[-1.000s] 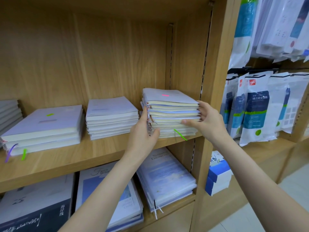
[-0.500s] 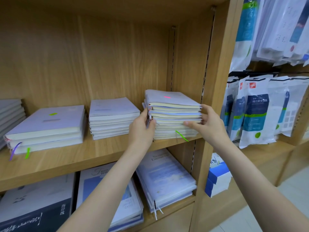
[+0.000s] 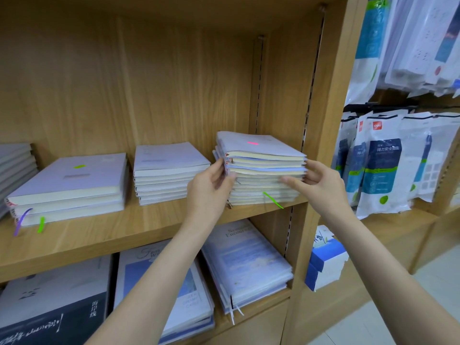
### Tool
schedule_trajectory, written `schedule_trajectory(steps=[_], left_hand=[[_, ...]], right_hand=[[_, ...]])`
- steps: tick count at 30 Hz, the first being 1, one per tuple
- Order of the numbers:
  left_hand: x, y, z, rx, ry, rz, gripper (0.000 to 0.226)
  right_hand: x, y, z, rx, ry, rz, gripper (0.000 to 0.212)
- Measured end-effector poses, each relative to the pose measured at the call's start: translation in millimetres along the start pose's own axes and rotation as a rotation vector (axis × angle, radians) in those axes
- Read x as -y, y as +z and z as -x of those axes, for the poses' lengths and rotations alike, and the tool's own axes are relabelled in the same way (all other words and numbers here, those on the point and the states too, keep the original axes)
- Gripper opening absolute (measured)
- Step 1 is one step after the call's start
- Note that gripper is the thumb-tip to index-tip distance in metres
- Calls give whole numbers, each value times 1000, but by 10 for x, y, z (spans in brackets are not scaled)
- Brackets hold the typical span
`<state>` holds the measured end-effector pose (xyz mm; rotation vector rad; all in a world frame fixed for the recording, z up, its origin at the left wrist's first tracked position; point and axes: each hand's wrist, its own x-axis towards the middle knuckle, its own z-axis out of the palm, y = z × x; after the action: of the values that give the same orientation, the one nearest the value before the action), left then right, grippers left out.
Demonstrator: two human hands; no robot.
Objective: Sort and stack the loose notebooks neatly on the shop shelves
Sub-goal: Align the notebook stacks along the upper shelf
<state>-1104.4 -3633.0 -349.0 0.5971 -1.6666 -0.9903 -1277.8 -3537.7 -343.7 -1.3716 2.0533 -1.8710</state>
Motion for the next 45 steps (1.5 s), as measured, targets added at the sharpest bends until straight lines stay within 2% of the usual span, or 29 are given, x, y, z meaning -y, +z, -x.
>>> schedule_trajectory(steps=[8,21,25,28,29,32,35,41,45], left_hand=[[-13,-15,-51,-12,27,-131,37],[-16,-16,-52,-7,33,-193,35],[-45,-51,-89,49,61,-256,36],[-34,-11,-155,125,81,-236,53],[-28,8,-171,142,97,-241,55],[-9,24,-190,148,100,-196,60],[9,11,-192,135,101,-167,65],[50,55,-143,15,116,-136,55],[15,97,-92,-71,84,-34,63]], right_hand=[[-46,-8,-16,-31,40,-45,60],[-5,27,-44,-83,32,20,54],[-6,-38,-45,-5,48,-19,53],[6,-33,-69,62,35,-105,48],[11,-15,-82,56,21,-107,50],[-5,46,-111,53,-7,-73,73],[-19,57,-112,33,-26,-61,71],[-1,74,-76,-89,-69,-46,60],[-7,87,-59,-184,-88,-36,53]])
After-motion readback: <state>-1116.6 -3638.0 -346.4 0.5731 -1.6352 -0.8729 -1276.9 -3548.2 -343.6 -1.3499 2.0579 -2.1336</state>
